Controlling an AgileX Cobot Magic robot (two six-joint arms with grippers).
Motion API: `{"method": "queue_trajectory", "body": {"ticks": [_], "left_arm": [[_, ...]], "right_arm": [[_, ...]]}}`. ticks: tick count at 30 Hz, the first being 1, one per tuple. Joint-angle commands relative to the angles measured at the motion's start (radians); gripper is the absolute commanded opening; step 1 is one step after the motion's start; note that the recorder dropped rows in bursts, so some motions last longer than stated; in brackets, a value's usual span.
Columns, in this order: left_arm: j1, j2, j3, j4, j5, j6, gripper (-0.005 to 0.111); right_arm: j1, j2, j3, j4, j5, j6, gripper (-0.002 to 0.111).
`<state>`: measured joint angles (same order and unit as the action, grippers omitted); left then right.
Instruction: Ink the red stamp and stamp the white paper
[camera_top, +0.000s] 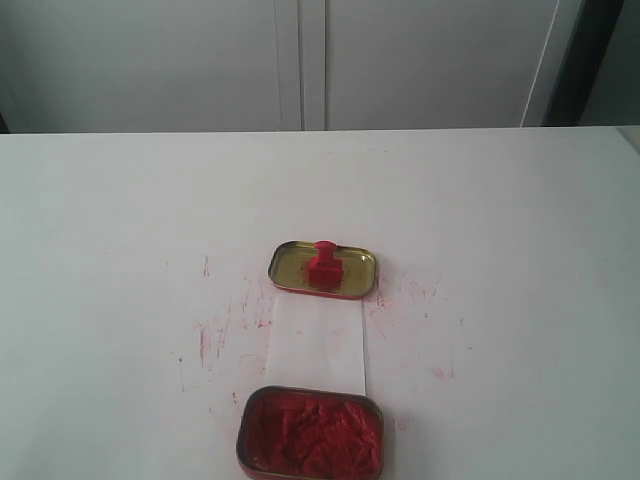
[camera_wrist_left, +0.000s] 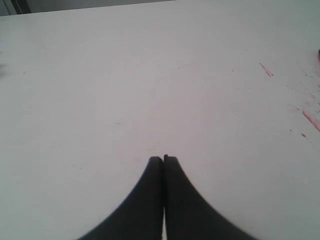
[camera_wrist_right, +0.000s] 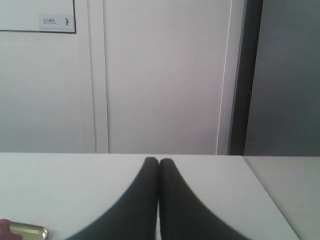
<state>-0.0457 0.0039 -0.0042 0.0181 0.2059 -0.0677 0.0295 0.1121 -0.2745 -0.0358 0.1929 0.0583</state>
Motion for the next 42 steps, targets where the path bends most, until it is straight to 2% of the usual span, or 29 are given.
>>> {"method": "queue_trajectory", "body": {"ticks": [1, 8, 16, 31, 38, 42], "left_arm": [[0.004, -0.004, 0.004, -0.002, -0.004, -0.003, 0.000], [0.004, -0.004, 0.004, -0.002, -0.004, -0.003, 0.000], [0.004, -0.004, 0.004, -0.002, -0.004, -0.003, 0.000], [0.004, -0.004, 0.004, -0.002, -0.004, -0.003, 0.000], [0.004, -0.004, 0.004, -0.002, -0.004, -0.003, 0.000], [0.004, -0.004, 0.004, -0.002, -0.004, -0.003, 0.000]], "right_arm": [[-0.005, 0.101, -0.075, -0.002, 0.062, 0.006, 0.000], [-0.005, 0.289, -0.172, 0.007, 0.150, 0.008, 0.000], [-0.005, 0.487, -0.207, 0.046, 0.202, 0.008, 0.000], [-0.005, 0.872, -0.282, 0.057, 0.135, 0.008, 0.000], [-0.001, 0.997, -0.399, 0.068, 0.221, 0.007, 0.000], [0.047, 1.105, -0.478, 0.068, 0.262, -0.016, 0.000]]}}
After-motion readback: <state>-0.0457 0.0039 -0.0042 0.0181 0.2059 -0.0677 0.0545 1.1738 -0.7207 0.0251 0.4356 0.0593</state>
